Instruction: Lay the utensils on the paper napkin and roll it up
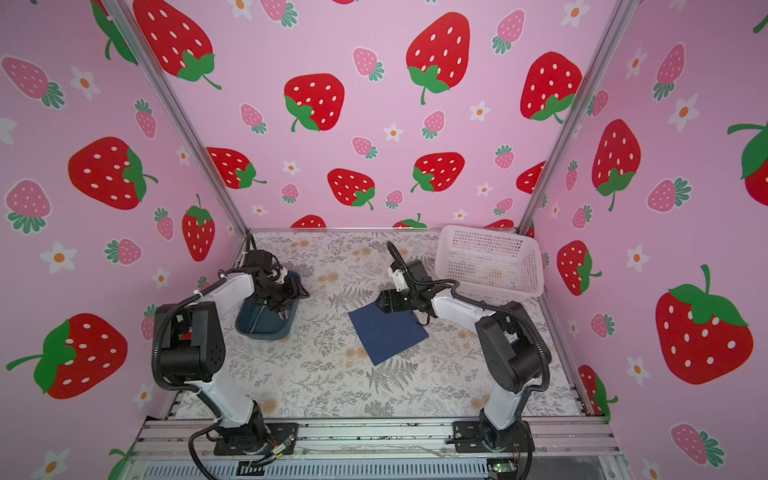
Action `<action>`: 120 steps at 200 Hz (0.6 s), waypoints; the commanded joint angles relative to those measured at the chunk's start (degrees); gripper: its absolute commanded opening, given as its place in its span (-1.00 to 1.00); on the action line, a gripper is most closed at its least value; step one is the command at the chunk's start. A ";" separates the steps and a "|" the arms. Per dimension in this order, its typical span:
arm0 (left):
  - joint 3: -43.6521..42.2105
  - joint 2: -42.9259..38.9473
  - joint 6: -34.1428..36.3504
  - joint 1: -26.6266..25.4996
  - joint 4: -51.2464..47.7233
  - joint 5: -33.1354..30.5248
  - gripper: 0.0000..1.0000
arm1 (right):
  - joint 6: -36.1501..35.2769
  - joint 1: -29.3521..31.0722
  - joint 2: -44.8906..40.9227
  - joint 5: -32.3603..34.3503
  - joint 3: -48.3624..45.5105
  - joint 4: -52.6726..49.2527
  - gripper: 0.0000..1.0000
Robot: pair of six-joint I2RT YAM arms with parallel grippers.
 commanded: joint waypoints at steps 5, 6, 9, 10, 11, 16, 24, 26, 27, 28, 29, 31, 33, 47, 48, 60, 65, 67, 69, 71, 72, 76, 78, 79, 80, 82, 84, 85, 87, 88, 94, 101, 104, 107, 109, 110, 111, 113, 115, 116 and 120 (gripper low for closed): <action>3.14 2.34 1.74 -5.57 -0.55 0.55 0.30 | 2.96 0.12 3.56 -3.94 -0.37 2.19 0.46; 3.15 2.36 1.73 -5.72 -0.52 0.54 0.30 | 2.97 0.12 3.72 -4.17 -0.32 2.17 0.45; 3.16 2.44 1.71 -6.16 -0.42 0.53 0.29 | 2.97 0.08 4.19 -4.75 -0.26 2.09 0.44; 3.21 2.49 1.68 -6.32 -0.41 0.53 0.29 | 2.97 0.10 4.26 -5.06 -0.22 2.08 0.44; 3.23 2.48 1.66 -6.49 -0.36 0.49 0.29 | 2.97 0.11 4.33 -5.30 -0.16 2.02 0.44; 3.25 2.53 1.69 -7.24 -0.19 0.53 0.29 | 2.97 0.21 5.04 -6.55 -0.02 1.45 0.43; 3.33 2.55 1.78 -8.44 0.14 0.48 0.29 | 3.03 0.26 5.65 -7.35 -0.04 0.97 0.42; 3.40 2.55 1.80 -8.71 0.16 0.45 0.29 | 3.05 0.33 5.75 -7.51 -0.13 0.86 0.41; 3.41 2.55 1.81 -8.87 0.19 0.41 0.29 | 3.05 0.36 5.87 -7.58 -0.11 0.89 0.41; 3.42 2.55 1.90 -9.04 0.16 0.34 0.29 | 3.10 0.37 5.89 -7.71 -0.19 0.86 0.41; 3.47 2.55 1.94 -9.17 0.19 0.30 0.29 | 3.12 0.38 5.98 -7.81 -0.23 0.84 0.41; 3.61 2.59 2.02 -9.46 0.15 0.19 0.29 | 3.14 0.41 6.08 -7.94 -0.40 0.88 0.41; 3.65 2.63 2.06 -9.69 0.14 0.07 0.29 | 3.14 0.44 6.17 -8.17 -0.50 0.91 0.41; 3.95 2.77 2.01 -11.05 0.34 -0.19 0.29 | 3.15 0.60 6.43 -8.86 -1.70 0.93 0.38; 3.95 2.79 2.04 -11.09 0.37 -0.18 0.29 | 3.10 0.63 6.43 -8.87 -1.82 0.97 0.38; 3.96 2.94 2.00 -11.85 0.54 -0.17 0.29 | 2.67 0.78 6.46 -9.56 -2.81 0.76 0.27; 3.95 2.94 1.97 -12.08 0.53 0.04 0.29 | 2.42 0.82 6.43 -9.66 -3.13 0.38 0.26; 3.91 2.91 1.98 -12.17 0.45 0.08 0.29 | 2.33 0.89 6.45 -9.67 -3.23 0.17 0.26; 3.88 2.86 1.92 -12.19 0.43 0.09 0.28 | 2.17 0.91 6.44 -9.72 -3.32 -0.02 0.26; 3.87 2.78 1.80 -12.26 0.40 0.09 0.28 | 1.91 0.91 6.50 -9.76 -3.56 -0.26 0.25; 3.87 2.75 1.80 -12.27 0.40 0.09 0.28 | 1.82 0.91 6.51 -9.81 -3.63 -0.29 0.26; 3.72 2.52 1.78 -12.49 0.45 0.05 0.28 | 1.64 0.98 6.45 -9.98 -3.87 -0.44 0.26; 3.65 2.37 1.76 -12.58 0.41 0.00 0.28 | 1.47 1.04 6.41 -10.02 -4.12 -0.54 0.26; 3.58 2.28 1.70 -12.65 0.49 -0.04 0.28 | 1.38 1.02 6.38 -10.02 -4.22 -0.61 0.25; 3.59 2.20 1.71 -12.69 0.53 -0.02 0.27 | 1.30 1.01 6.32 -10.07 -4.31 -0.68 0.25; 3.49 1.98 1.72 -12.78 0.58 -0.11 0.28 | 1.19 1.09 6.34 -10.19 -4.51 -0.74 0.24; 3.40 1.77 1.64 -12.91 0.68 -0.22 0.28 | 1.03 1.09 6.28 -10.27 -4.67 -0.86 0.23; 3.37 1.63 1.64 -12.95 0.72 -0.28 0.28 | 0.94 1.09 6.22 -10.28 -4.80 -0.98 0.22; 3.26 1.44 1.57 -13.04 0.81 -0.37 0.28 | 0.77 1.09 6.14 -10.36 -4.99 -1.16 0.21; 3.21 1.34 1.56 -13.06 0.86 -0.49 0.28 | 0.68 1.13 6.15 -10.41 -5.05 -1.22 0.20; 2.93 0.55 1.30 -13.43 1.07 -1.00 0.28 | 0.31 1.18 5.87 -10.39 -5.66 -1.79 0.17; 2.66 -0.30 0.98 -13.62 1.39 -1.57 0.28 | 0.20 1.26 5.49 -10.54 -6.46 -2.00 0.17; 2.56 -0.61 0.80 -13.66 1.51 -1.65 0.28 | 0.16 1.34 5.28 -10.80 -7.06 -1.96 0.17; 2.43 -0.91 0.75 -13.73 1.64 -1.74 0.28 | 0.03 1.35 5.07 -10.99 -7.57 -1.94 0.17; 2.39 -1.19 0.67 -13.74 1.65 -1.81 0.29 | -0.05 1.42 4.86 -11.17 -7.92 -1.84 0.17; 2.38 -1.34 0.63 -13.76 1.64 -1.83 0.29 | -0.12 1.43 4.77 -11.22 -8.10 -1.78 0.17; 2.33 -1.46 0.65 -13.77 1.63 -1.88 0.29 | -0.16 1.44 4.76 -11.28 -8.32 -1.75 0.17; 2.30 -1.66 0.66 -13.78 1.61 -2.05 0.29 | -0.23 1.44 4.63 -11.40 -8.66 -1.75 0.17; 2.22 -1.95 0.67 -13.73 1.58 -2.26 0.29 | -0.38 1.51 4.51 -11.43 -8.98 -1.73 0.17; 2.21 -2.07 0.67 -13.71 1.56 -2.36 0.29 | -0.42 1.52 4.41 -11.47 -9.20 -1.72 0.17; 2.15 -2.62 0.70 -13.75 1.47 -2.87 0.29 | -0.80 1.51 4.17 -11.52 -9.84 -1.82 0.17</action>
